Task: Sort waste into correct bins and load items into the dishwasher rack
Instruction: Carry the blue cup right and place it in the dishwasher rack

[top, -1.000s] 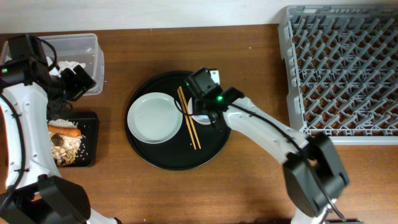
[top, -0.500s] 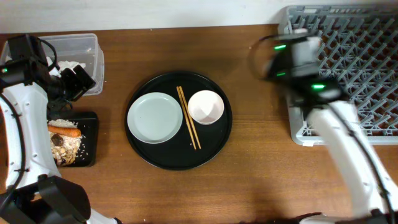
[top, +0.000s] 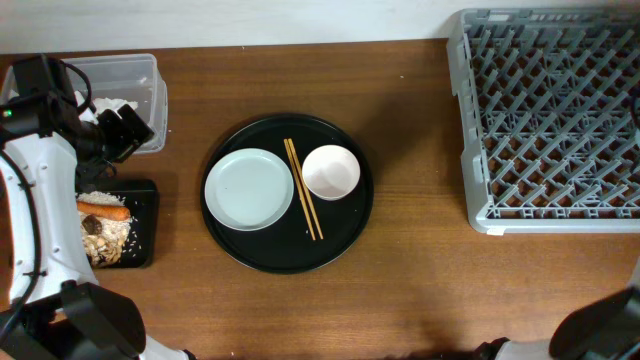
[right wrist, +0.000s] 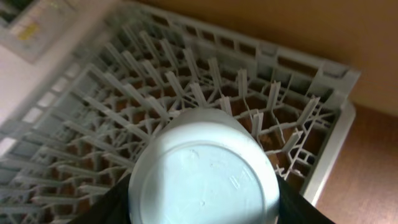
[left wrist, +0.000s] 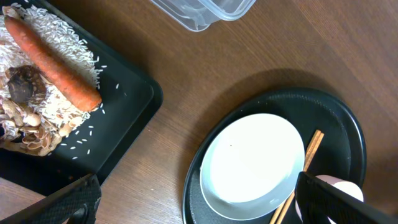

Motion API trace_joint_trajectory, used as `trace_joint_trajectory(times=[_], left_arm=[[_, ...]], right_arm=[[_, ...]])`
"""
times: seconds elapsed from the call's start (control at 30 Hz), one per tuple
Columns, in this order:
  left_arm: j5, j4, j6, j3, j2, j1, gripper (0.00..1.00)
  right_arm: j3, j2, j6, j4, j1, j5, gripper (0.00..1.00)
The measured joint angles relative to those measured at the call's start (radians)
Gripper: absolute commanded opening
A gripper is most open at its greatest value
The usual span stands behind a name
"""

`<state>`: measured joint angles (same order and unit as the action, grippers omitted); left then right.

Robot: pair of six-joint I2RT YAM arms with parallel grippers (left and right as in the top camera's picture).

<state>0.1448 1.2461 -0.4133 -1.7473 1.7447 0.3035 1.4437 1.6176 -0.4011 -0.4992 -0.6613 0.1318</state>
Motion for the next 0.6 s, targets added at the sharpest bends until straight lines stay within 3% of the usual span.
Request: trace_joint_trajectory(times=[0.07,0.23,0.3,0.5,0.6], left_arm=[[0.0,0.0,0.0,0.0,0.0,0.0,0.99],[0.0,0.0,0.0,0.0,0.0,0.0,0.99],[0.0,0.0,0.0,0.0,0.0,0.0,0.99],[0.0,0.0,0.0,0.0,0.0,0.0,0.99],[0.0,0.0,0.0,0.0,0.0,0.0,0.99]], right_arm=[[0.0,0.048,0.007,0.019,-0.02,-0.026,0.68],[0.0,0.137,0.018,0.032,-0.031,-0.056,0.71],[0.0,0.148,0.021,0.034,-0.031,-0.063,0.84],[0.001,0.149,0.021,0.015,-0.031,-0.071,0.87],[0.013,0.146,0.021,-0.033,-0.031,-0.104,0.96]])
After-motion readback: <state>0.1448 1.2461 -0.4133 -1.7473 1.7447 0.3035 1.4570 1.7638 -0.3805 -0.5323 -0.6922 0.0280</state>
